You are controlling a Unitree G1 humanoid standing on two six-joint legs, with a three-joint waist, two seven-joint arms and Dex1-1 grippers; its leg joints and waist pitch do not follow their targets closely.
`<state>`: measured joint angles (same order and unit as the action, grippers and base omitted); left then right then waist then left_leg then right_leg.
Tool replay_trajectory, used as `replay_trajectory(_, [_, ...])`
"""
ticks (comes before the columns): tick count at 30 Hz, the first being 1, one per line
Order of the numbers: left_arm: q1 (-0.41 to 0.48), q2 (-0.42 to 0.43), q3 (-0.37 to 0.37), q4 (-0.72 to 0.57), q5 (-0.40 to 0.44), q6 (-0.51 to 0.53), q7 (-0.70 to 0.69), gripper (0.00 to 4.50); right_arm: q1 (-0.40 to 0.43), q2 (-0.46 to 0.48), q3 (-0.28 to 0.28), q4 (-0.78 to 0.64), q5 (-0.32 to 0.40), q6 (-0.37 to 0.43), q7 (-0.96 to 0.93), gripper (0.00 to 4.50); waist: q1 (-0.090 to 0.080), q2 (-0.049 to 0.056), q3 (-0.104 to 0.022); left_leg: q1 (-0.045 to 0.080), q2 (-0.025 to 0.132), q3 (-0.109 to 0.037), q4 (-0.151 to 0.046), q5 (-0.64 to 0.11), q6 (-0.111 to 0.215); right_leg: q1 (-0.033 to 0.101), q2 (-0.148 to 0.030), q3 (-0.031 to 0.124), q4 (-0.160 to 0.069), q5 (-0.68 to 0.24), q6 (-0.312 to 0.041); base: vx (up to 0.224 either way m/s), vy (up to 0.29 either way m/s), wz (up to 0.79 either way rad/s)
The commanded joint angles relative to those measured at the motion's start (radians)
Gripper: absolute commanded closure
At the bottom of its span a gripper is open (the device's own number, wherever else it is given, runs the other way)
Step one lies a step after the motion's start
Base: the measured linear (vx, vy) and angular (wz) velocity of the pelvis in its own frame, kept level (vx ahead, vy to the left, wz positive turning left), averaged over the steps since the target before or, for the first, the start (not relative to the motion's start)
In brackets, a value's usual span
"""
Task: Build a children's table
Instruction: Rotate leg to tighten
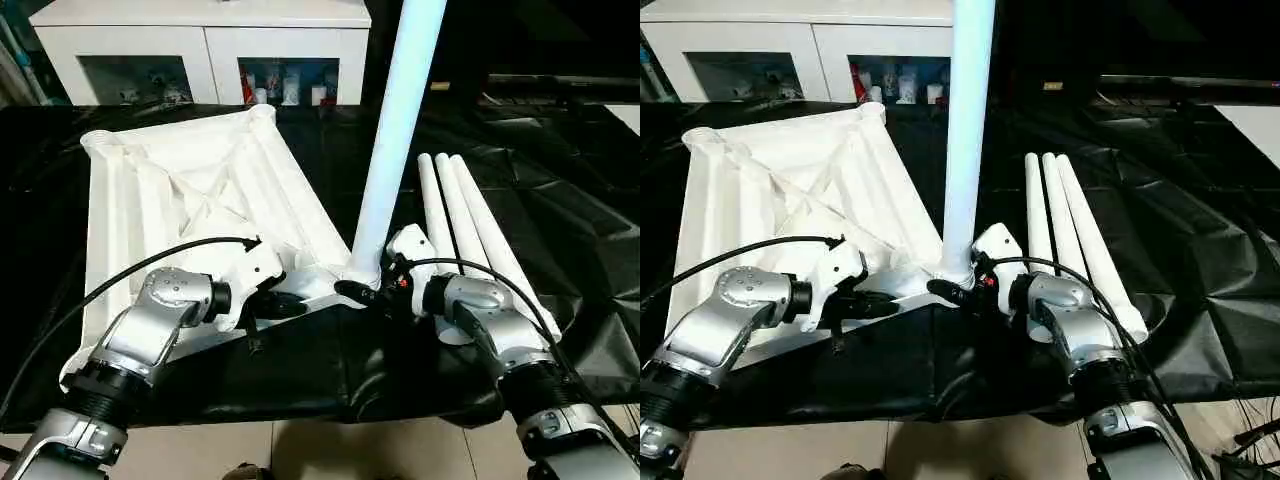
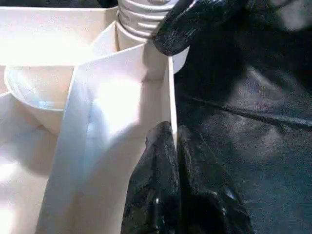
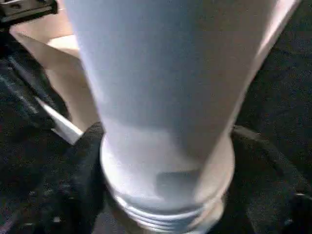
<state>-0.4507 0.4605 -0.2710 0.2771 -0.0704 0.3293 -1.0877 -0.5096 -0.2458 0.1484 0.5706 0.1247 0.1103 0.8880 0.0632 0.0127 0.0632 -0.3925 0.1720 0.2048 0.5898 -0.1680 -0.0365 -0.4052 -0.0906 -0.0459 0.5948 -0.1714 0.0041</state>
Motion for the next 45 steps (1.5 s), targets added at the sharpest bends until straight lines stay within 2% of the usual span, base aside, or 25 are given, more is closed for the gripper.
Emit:
replay_trajectory(1, [-0.004,0.004,-0.002,-0.053,-0.032,-0.008,-0.049,4.5,0.002,-0.018,-0.014,-0.009,0.008,0.014,-0.003,1.17,-0.002,0.001,-0.065,0.03,0.06,-0.028,-0.08,-0.265,0.03,0.036,-0.054,0.039,-0.057,-0.186,-0.254,0.0,0.0,0.0])
replay_trajectory(3, [-0.004,0.003,-0.003,-0.055,-0.035,-0.006,-0.047,4.5,0.008,-0.016,-0.007,-0.016,0.011,0.021,0.01,1.39,-0.002,0.001,-0.065,0.03,0.059,-0.027,-0.079,-0.254,0.032,0.037,-0.053,0.039,-0.056,-0.178,-0.254,0.0,0.0,0.0])
replay_trajectory(12, [-0.001,0.001,-0.007,-0.057,-0.037,-0.001,-0.047,4.5,0.029,-0.015,-0.004,-0.032,0.01,0.029,0.009,1.71,-0.002,0.003,-0.065,0.03,0.059,-0.028,-0.078,-0.248,0.033,0.036,-0.053,0.038,-0.056,-0.177,-0.252,0.0,0.0,0.0])
replay_trajectory(17, [-0.01,-0.034,-0.008,-0.025,-0.016,-0.003,0.014,4.5,0.033,0.013,-0.016,0.007,-0.026,0.028,-0.096,1.77,-0.003,0.001,-0.066,0.029,0.058,-0.028,-0.079,-0.249,0.032,0.037,-0.053,0.038,-0.056,-0.178,-0.253,0.0,0.0,0.0])
replay_trajectory(18, [-0.027,-0.071,-0.009,0.015,0.012,-0.009,0.081,4.5,0.031,0.041,-0.026,0.037,-0.04,0.026,-0.173,1.77,-0.005,0.001,-0.064,0.028,0.058,-0.028,-0.08,-0.256,0.025,0.036,-0.053,0.038,-0.058,-0.19,-0.251,0.0,0.0,0.0])
replay_trajectory(19, [-0.028,-0.073,-0.009,0.017,0.013,-0.009,0.084,4.5,0.031,0.043,-0.027,0.038,-0.04,0.026,-0.177,1.77,-0.008,0.001,-0.059,0.031,0.058,-0.028,-0.083,-0.289,0.012,0.031,-0.054,0.04,-0.065,-0.238,-0.243,0.0,0.0,0.0])
replay_trajectory(21, [-0.048,-0.114,-0.015,0.062,0.038,-0.014,0.146,4.5,0.027,0.082,-0.039,0.069,-0.051,0.033,-0.264,1.77,-0.009,0.001,-0.059,0.035,0.057,-0.031,-0.085,-0.334,-0.01,0.03,-0.057,0.04,-0.072,-0.316,-0.222,0.0,0.0,0.0])
replay_trajectory(23, [-0.057,-0.129,-0.018,0.078,0.048,-0.013,0.171,4.5,0.024,0.097,-0.044,0.082,-0.055,0.034,-0.299,1.77,-0.01,0.002,-0.059,0.036,0.057,-0.034,-0.086,-0.357,-0.021,0.029,-0.057,0.041,-0.075,-0.349,-0.205,0.0,0.0,0.0])
replay_trajectory(24, [-0.085,-0.184,-0.022,0.124,0.069,-0.005,0.245,4.5,0.0,0.151,-0.08,0.141,-0.057,0.056,-0.449,1.77,-0.01,0.002,-0.058,0.04,0.057,-0.034,-0.087,-0.369,-0.025,0.025,-0.058,0.042,-0.079,-0.365,-0.197,0.0,0.0,0.0])
replay_trajectory(25, [-0.087,-0.186,-0.022,0.126,0.07,-0.005,0.248,4.5,-0.002,0.153,-0.082,0.144,-0.057,0.057,-0.456,1.77,-0.011,0.002,-0.057,0.045,0.055,-0.034,-0.087,-0.382,-0.033,0.02,-0.057,0.042,-0.082,-0.391,-0.193,0.0,0.0,0.0])
replay_trajectory(26, [-0.1,-0.21,-0.022,0.148,0.078,-0.003,0.282,4.5,-0.017,0.174,-0.1,0.175,-0.056,0.064,-0.522,1.77,-0.012,0.006,-0.058,0.044,0.055,-0.036,-0.087,-0.387,-0.04,0.022,-0.059,0.042,-0.082,-0.403,-0.19,0.0,0.0,0.0])
replay_trajectory(28, [-0.12,-0.243,-0.021,0.181,0.089,0.0,0.33,4.5,-0.039,0.199,-0.125,0.221,-0.049,0.071,-0.603,1.77,-0.012,0.004,-0.059,0.045,0.055,-0.037,-0.088,-0.399,-0.046,0.021,-0.057,0.041,-0.085,-0.405,-0.181,0.0,0.0,0.0])
replay_trajectory(30, [-0.146,-0.287,-0.019,0.231,0.109,-0.005,0.4,4.5,-0.072,0.228,-0.156,0.286,-0.038,0.074,-0.699,1.77,-0.014,0.007,-0.059,0.048,0.053,-0.038,-0.088,-0.435,-0.052,0.016,-0.057,0.04,-0.089,-0.432,-0.173,0.0,0.0,0.0])
replay_trajectory(31, [-0.153,-0.3,-0.017,0.248,0.118,-0.009,0.425,4.5,-0.083,0.236,-0.159,0.305,-0.04,0.071,-0.721,1.77,-0.012,0.006,-0.059,0.054,0.052,-0.037,-0.086,-0.453,-0.053,0.011,-0.057,0.041,-0.094,-0.448,-0.164,0.0,0.0,0.0])
replay_trajectory(33, [-0.164,-0.318,-0.018,0.275,0.134,-0.03,0.46,4.5,-0.099,0.247,-0.157,0.334,-0.052,0.058,-0.743,1.77,-0.013,0.007,-0.057,0.056,0.051,-0.039,-0.086,-0.482,-0.054,0.008,-0.057,0.039,-0.101,-0.477,-0.153,0.0,0.0,0.0])
replay_trajectory(34, [-0.167,-0.324,-0.031,0.291,0.148,-0.052,0.463,4.5,-0.11,0.255,-0.151,0.349,-0.058,0.028,-0.728,1.77,-0.012,0.005,-0.058,0.057,0.051,-0.039,-0.085,-0.497,-0.051,0.006,-0.058,0.037,-0.105,-0.495,-0.142,0.0,0.0,0.0])
replay_trajectory(38, [-0.157,-0.321,-0.038,0.288,0.153,-0.059,0.436,4.5,-0.119,0.261,-0.159,0.343,-0.051,-0.016,-0.675,1.77,-0.013,0.005,-0.06,0.048,0.052,-0.044,-0.091,-0.499,-0.047,0.012,-0.059,0.035,-0.103,-0.494,-0.126,0.0,0.0,0.0])
replay_trajectory(39, [-0.151,-0.313,-0.04,0.28,0.153,-0.062,0.424,4.5,-0.118,0.258,-0.159,0.332,-0.045,-0.026,-0.656,1.42,-0.014,0.001,-0.061,0.043,0.053,-0.044,-0.093,-0.484,-0.043,0.015,-0.059,0.035,-0.1,-0.478,-0.129,0.0,0.0,0.0])
replay_trajectory(41, [-0.131,-0.285,-0.045,0.254,0.147,-0.071,0.383,4.5,-0.11,0.24,-0.16,0.3,-0.025,-0.049,-0.591,1.42,-0.012,0.002,-0.064,0.037,0.055,-0.044,-0.093,-0.459,-0.036,0.02,-0.062,0.036,-0.094,-0.447,-0.137,0.0,0.0,0.0])
replay_trajectory(42, [-0.124,-0.275,-0.047,0.245,0.144,-0.075,0.369,4.5,-0.107,0.233,-0.159,0.289,-0.021,-0.056,-0.57,1.42,-0.011,0.002,-0.067,0.029,0.056,-0.043,-0.094,-0.415,-0.024,0.027,-0.062,0.038,-0.088,-0.392,-0.147,0.0,0.0,0.0])
replay_trajectory(43, [-0.115,-0.263,-0.045,0.233,0.14,-0.072,0.353,4.5,-0.103,0.221,-0.157,0.272,-0.013,-0.059,-0.541,1.02,-0.01,0.002,-0.067,0.029,0.057,-0.041,-0.093,-0.401,-0.02,0.026,-0.062,0.038,-0.087,-0.369,-0.152,0.0,0.0,0.0])
replay_trajectory(45, [-0.112,-0.258,-0.044,0.228,0.137,-0.069,0.344,4.5,-0.101,0.214,-0.152,0.264,-0.012,-0.059,-0.525,1.0,-0.007,-0.002,-0.067,0.027,0.055,-0.035,-0.089,-0.357,-0.001,0.029,-0.06,0.04,-0.079,-0.312,-0.18,0.0,0.0,0.0])
